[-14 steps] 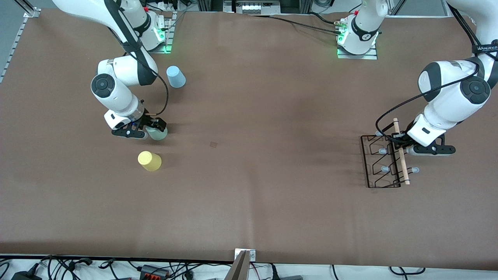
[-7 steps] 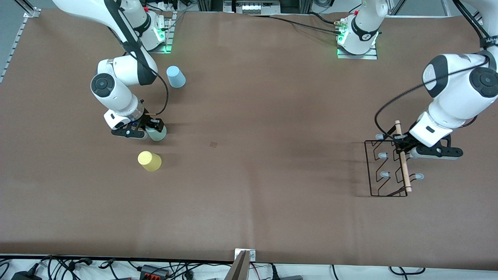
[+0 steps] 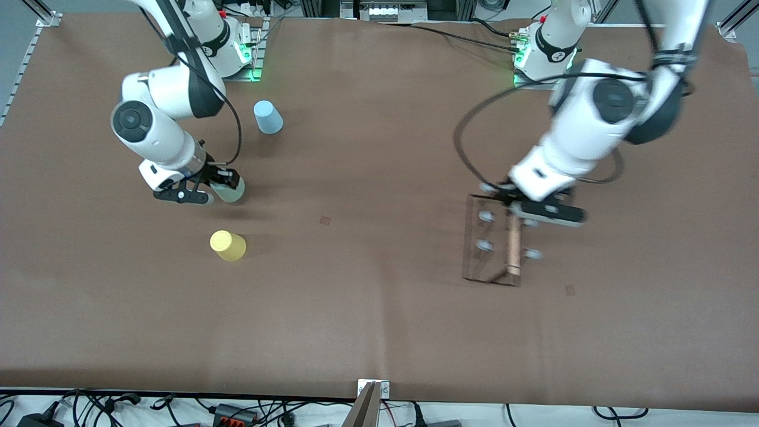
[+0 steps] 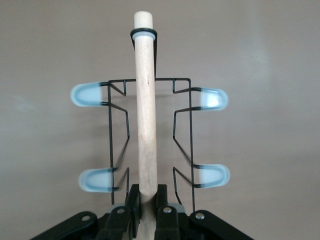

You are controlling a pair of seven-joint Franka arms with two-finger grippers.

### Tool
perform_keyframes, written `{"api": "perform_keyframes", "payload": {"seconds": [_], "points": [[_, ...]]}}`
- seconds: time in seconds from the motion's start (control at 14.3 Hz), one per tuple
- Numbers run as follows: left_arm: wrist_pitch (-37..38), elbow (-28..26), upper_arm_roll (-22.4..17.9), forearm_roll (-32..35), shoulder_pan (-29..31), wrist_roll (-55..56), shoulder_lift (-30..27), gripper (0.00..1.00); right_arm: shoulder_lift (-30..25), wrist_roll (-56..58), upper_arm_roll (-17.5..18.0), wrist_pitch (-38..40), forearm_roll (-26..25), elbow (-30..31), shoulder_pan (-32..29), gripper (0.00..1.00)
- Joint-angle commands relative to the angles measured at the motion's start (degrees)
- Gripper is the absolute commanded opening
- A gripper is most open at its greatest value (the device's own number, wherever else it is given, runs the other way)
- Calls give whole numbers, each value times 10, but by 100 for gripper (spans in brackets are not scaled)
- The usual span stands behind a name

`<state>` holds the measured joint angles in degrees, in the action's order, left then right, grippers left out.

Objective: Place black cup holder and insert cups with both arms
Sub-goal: 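Carry the black rack to the table middle with the left gripper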

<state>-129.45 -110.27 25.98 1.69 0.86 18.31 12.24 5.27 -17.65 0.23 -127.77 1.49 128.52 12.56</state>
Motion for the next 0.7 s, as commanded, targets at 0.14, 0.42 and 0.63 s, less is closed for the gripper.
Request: {"api": "perform_keyframes", "payload": {"seconds": [0.14, 0.42, 0.63], "points": [[2, 74, 11, 9, -83, 103, 84, 1, -17, 7, -1, 160, -3, -90, 4, 24], [-53, 88, 9, 10, -132, 203, 131, 1, -12, 27, -1, 149, -3, -93, 4, 24], [-80, 88, 8, 10, -154, 237, 146, 1, -11, 32, -1, 145, -3, -93, 10, 24]]}}
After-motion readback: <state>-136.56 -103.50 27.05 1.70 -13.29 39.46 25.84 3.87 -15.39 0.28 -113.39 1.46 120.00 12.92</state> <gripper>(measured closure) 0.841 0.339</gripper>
